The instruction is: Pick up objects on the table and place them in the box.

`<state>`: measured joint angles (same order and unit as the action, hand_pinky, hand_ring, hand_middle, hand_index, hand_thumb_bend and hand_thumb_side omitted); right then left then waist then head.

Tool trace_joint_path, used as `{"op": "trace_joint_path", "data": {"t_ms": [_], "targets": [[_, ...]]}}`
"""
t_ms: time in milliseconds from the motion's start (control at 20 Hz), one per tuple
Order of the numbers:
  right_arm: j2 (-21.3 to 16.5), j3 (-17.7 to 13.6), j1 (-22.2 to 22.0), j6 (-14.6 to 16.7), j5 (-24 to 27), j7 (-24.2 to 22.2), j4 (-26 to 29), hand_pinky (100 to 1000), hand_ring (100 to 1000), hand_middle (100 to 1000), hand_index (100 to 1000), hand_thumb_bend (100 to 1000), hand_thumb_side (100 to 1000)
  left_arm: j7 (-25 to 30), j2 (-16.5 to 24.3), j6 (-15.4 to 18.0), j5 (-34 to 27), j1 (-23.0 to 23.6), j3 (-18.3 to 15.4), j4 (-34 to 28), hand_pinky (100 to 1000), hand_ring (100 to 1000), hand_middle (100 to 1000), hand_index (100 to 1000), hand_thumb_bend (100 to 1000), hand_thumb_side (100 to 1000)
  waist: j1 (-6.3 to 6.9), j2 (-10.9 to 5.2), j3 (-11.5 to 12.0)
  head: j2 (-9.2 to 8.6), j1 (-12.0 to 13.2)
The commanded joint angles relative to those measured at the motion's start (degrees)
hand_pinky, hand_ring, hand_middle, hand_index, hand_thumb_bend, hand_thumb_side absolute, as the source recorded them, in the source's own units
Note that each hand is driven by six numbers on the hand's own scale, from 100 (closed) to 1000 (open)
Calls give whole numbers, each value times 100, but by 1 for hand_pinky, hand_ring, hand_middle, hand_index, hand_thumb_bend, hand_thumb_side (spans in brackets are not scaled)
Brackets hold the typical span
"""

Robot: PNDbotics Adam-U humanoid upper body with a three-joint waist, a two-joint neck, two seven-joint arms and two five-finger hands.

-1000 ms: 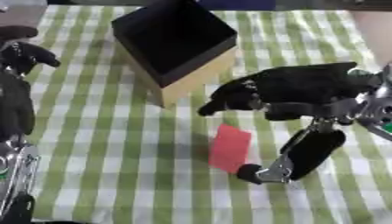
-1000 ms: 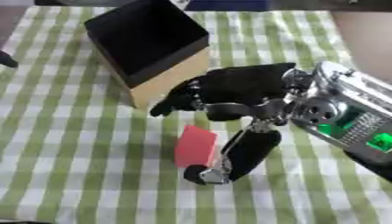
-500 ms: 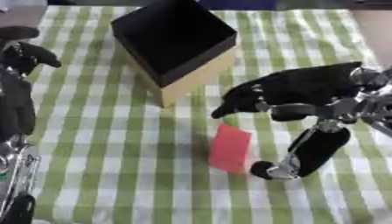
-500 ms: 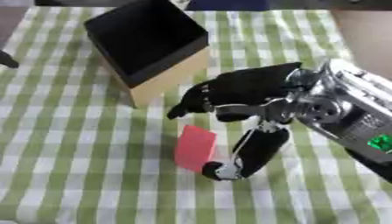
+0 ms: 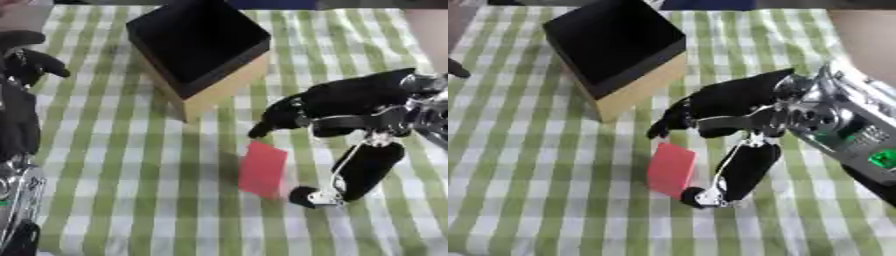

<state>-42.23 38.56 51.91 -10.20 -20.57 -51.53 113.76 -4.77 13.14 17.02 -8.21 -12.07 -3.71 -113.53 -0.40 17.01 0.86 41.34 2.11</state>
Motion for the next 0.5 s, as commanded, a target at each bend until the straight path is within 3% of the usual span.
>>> {"op": "trace_joint_path", "data": {"t_ms": [50,250,500], "targets": [[12,-129,44,-124,-105,56,21,940,996,855,988,315,505,26,49,6,-43,-36,10,-107,484,503,618,676,100,730,20,-81,12,21,-22],[196,-122,8,-143,-352,217,-235,940,998,863,992,319,510,57,34,-5,-52,-58,32,-107,484,503,619,676,100,732,39,-45,49,-18,-49],[408,26,-8,119,-718,288,-647,946,1000,881,992,337,520,81,21,-2,-66,-82,42,-107,484,503,620,676,100,733,55,-8,101,-42,-75]]}}
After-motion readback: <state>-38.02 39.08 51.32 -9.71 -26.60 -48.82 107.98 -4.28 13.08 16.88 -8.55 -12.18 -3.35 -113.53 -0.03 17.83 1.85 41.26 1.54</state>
